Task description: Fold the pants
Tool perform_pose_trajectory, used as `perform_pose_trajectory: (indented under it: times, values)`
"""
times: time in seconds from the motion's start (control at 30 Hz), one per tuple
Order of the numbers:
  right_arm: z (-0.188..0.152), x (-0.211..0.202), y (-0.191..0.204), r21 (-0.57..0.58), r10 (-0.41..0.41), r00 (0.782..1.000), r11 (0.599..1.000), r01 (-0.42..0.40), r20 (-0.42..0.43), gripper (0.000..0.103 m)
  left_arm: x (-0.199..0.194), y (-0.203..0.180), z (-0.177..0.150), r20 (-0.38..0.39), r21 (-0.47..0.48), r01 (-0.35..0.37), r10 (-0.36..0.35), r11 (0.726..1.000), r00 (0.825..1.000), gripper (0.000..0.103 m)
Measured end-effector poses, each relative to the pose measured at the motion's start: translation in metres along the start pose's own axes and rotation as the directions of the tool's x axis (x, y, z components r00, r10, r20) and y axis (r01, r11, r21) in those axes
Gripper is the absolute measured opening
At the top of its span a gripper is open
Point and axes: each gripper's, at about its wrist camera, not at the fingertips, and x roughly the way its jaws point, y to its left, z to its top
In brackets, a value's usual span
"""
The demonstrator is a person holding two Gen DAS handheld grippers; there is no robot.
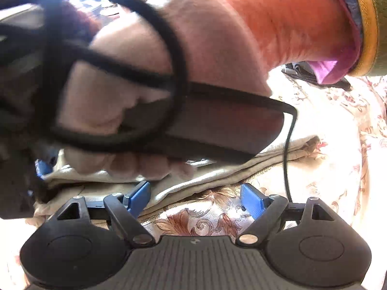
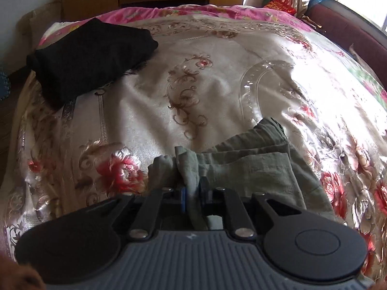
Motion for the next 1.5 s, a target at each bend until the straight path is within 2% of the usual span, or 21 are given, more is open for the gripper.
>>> perform_pose_trajectory:
  times: [0.1, 0.17, 0.23, 0.33, 0.43, 0.53, 0.6, 0.67, 0.73, 0.77, 0.83, 0.93, 1.0, 1.1, 1.13, 1.17, 1.23, 1.33, 1.4, 1.47, 1.5]
  values:
    - [-0.007, -0.021, -0.016, 0.058, -0.015, 0.999, 0.998, 0.012, 0.043, 0.024, -0.001, -0.001, -0.001, 0.001, -0.001, 0.005, -0.005, 1.0, 1.0, 0.095]
    - [-0.013, -0.044, -0.037, 0.141, -0.002, 0.997, 0.99, -0.01, 0.079, 0.03, -0.003, 0.002, -0.001, -0.001, -0.017, 0.019, -0.019, 1.0, 1.0, 0.095]
    - [-0.022, -0.064, -0.057, 0.193, -0.023, 0.993, 0.981, 0.0, 0.117, 0.037, -0.011, 0.007, -0.003, 0.0, -0.03, 0.026, -0.026, 0.999, 1.0, 0.095]
    - [-0.039, -0.079, -0.086, 0.213, -0.108, 0.991, 0.973, 0.088, 0.084, 0.038, -0.034, 0.021, -0.006, -0.006, -0.082, 0.061, -0.062, 0.995, 0.998, 0.095]
    - [-0.069, -0.092, -0.119, 0.294, -0.193, 0.98, 0.94, 0.173, 0.04, 0.038, -0.051, 0.037, -0.005, 0.018, -0.132, 0.073, -0.071, 0.989, 0.997, 0.095]
    - [-0.107, -0.106, -0.144, 0.374, -0.25, 0.968, 0.899, 0.229, 0.008, 0.038, -0.054, 0.054, 0.011, 0.064, -0.147, 0.043, -0.034, 0.988, 0.997, 0.095]
    - [-0.128, -0.112, -0.153, 0.388, -0.256, 0.967, 0.889, 0.242, -0.017, 0.038, -0.046, 0.067, 0.027, 0.085, -0.152, 0.019, -0.006, 0.988, 0.996, 0.095]
    - [-0.145, -0.116, -0.158, 0.386, -0.255, 0.966, 0.888, 0.249, -0.038, 0.038, -0.03, 0.072, 0.038, 0.064, -0.128, -0.027, 0.036, 0.991, 0.997, 0.095]
    - [-0.158, -0.119, -0.159, 0.37, -0.256, 0.965, 0.893, 0.257, -0.051, 0.038, -0.006, 0.072, 0.045, 0.01, -0.091, -0.085, 0.086, 0.992, 0.996, 0.095]
    - [-0.163, -0.121, -0.159, 0.359, -0.262, 0.964, 0.896, 0.263, -0.052, 0.038, 0.006, 0.076, 0.048, -0.024, -0.078, -0.09, 0.088, 0.993, 0.996, 0.095]
    - [-0.172, -0.123, -0.159, 0.365, -0.24, 0.97, 0.9, 0.238, -0.04, 0.038, 0.02, 0.08, 0.05, -0.08, -0.069, -0.072, 0.066, 0.995, 0.995, 0.095]
    - [-0.184, -0.127, -0.155, 0.379, -0.188, 0.982, 0.909, 0.173, 0.004, 0.038, 0.027, 0.083, 0.056, -0.104, -0.061, 0.018, -0.024, 0.998, 0.994, 0.095]
    - [-0.183, -0.124, -0.153, 0.388, -0.144, 0.989, 0.914, 0.116, 0.045, 0.038, 0.033, 0.082, 0.059, -0.116, -0.045, 0.076, -0.081, 0.996, 0.99, 0.095]
    - [-0.17, -0.106, -0.152, 0.359, -0.057, 0.994, 0.933, 0.021, 0.089, 0.038, 0.046, 0.089, 0.066, -0.16, -0.032, 0.1, -0.103, 0.995, 0.982, 0.095]
    - [-0.164, -0.097, -0.153, 0.339, -0.033, 0.995, 0.941, 0.0, 0.093, 0.038, 0.051, 0.096, 0.066, -0.169, -0.039, 0.086, -0.092, 0.996, 0.981, 0.095]
    - [-0.159, -0.088, -0.155, 0.324, -0.024, 0.995, 0.946, -0.007, 0.092, 0.038, 0.056, 0.106, 0.067, -0.184, -0.053, 0.042, -0.051, 0.998, 0.982, 0.095]
    - [-0.149, -0.07, -0.165, 0.336, -0.072, 0.996, 0.941, 0.049, 0.056, 0.038, 0.061, 0.13, 0.068, -0.202, -0.116, -0.06, 0.036, 0.991, 0.979, 0.095]
    - [-0.143, -0.062, -0.191, 0.435, -0.153, 0.988, 0.892, 0.122, 0.037, 0.038, 0.051, 0.167, 0.057, -0.193, -0.266, -0.161, 0.111, 0.95, 0.975, 0.095]
    - [-0.137, -0.07, -0.196, 0.466, -0.183, 0.982, 0.874, 0.137, 0.054, 0.04, 0.047, 0.174, 0.044, -0.23, -0.276, -0.242, 0.181, 0.93, 0.956, 0.094]
    - [-0.126, -0.08, -0.188, 0.421, -0.137, 0.983, 0.904, 0.074, 0.12, 0.04, 0.04, 0.166, 0.032, -0.239, -0.244, -0.255, 0.196, 0.936, 0.951, 0.094]
    - [-0.117, -0.082, -0.183, 0.395, -0.08, 0.985, 0.919, 0.012, 0.156, 0.042, 0.036, 0.161, 0.026, -0.234, -0.233, -0.249, 0.195, 0.94, 0.953, 0.094]
